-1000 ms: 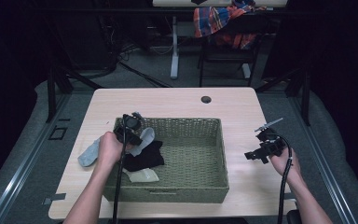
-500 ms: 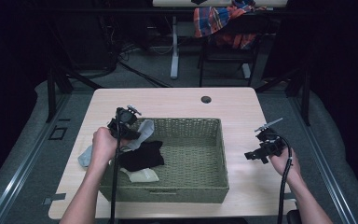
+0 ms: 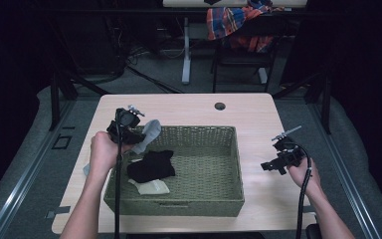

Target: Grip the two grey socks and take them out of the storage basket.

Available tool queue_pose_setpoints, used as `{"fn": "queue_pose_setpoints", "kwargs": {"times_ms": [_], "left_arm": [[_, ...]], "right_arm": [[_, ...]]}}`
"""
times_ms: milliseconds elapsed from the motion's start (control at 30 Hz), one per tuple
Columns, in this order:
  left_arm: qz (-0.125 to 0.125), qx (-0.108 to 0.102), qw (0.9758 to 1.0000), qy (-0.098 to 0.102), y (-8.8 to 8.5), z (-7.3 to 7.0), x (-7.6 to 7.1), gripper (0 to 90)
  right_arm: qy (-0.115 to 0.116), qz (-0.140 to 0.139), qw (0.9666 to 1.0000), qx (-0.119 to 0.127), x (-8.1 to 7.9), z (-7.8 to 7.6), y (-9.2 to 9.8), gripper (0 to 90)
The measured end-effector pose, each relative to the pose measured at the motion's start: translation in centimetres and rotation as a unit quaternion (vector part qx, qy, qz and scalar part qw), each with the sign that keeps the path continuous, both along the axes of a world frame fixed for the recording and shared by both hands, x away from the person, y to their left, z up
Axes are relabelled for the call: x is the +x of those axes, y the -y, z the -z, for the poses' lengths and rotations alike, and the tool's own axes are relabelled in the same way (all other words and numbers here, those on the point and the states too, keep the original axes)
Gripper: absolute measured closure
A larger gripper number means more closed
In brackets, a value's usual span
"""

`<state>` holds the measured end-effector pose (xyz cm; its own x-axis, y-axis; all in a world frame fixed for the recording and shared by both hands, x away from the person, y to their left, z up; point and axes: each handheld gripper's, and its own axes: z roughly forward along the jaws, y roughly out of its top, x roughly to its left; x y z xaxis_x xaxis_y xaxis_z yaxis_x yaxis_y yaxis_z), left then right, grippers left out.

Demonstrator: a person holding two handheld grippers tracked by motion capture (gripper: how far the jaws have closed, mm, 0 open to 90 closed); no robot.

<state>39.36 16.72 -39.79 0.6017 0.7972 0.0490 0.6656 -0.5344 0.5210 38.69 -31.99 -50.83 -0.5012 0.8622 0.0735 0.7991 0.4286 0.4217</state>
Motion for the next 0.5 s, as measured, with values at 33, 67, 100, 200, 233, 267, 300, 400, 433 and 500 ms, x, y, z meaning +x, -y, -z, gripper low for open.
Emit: {"fn": "queue_pose_setpoints", "kwargs": {"times_ms": [33, 67, 100, 200, 233, 267, 300, 400, 433, 500], "left_arm": [[-0.003, 0.000, 1.0000, 0.002, -0.2, -0.1, 0.0, 85.4], [-0.005, 0.000, 1.0000, 0.003, -0.3, -0.2, -0.1, 85.4], [-0.008, 0.001, 1.0000, 0.005, -0.5, -0.3, -0.1, 85.4], [-0.016, 0.000, 0.9998, 0.007, -1.3, -0.6, -0.1, 85.4], [-0.020, 0.000, 0.9998, 0.008, -1.5, -0.7, -0.1, 85.4], [-0.022, 0.001, 0.9997, 0.008, -1.7, -0.7, -0.1, 85.4], [-0.025, 0.001, 0.9996, 0.010, -2.1, -0.8, -0.1, 85.4], [-0.037, 0.001, 0.9992, 0.012, -2.8, -1.0, -0.1, 85.4], [-0.041, -0.001, 0.9991, 0.013, -3.1, -1.1, -0.1, 85.4], [-0.050, -0.001, 0.9986, 0.016, -3.8, -1.2, -0.1, 85.4]], "right_arm": [[0.000, 0.000, 1.0000, 0.000, 0.0, 0.0, 0.0, 15.2], [0.000, 0.000, 1.0000, 0.000, 0.0, 0.0, 0.0, 15.2], [-0.001, -0.001, 1.0000, -0.003, 0.0, -0.1, 0.0, 15.2], [-0.002, -0.002, 1.0000, -0.005, 0.0, -0.1, 0.1, 15.2], [-0.002, -0.001, 1.0000, -0.004, 0.0, -0.1, 0.0, 15.2], [-0.002, -0.001, 1.0000, -0.004, 0.0, -0.1, 0.0, 15.2], [-0.002, -0.001, 1.0000, -0.004, 0.0, -0.1, 0.0, 15.2], [-0.004, -0.002, 1.0000, -0.002, 0.0, -0.1, 0.1, 15.2], [-0.002, -0.002, 1.0000, 0.000, 0.0, 0.0, 0.1, 15.2], [-0.004, -0.003, 1.0000, -0.005, 0.0, -0.1, 0.1, 15.2]]}}
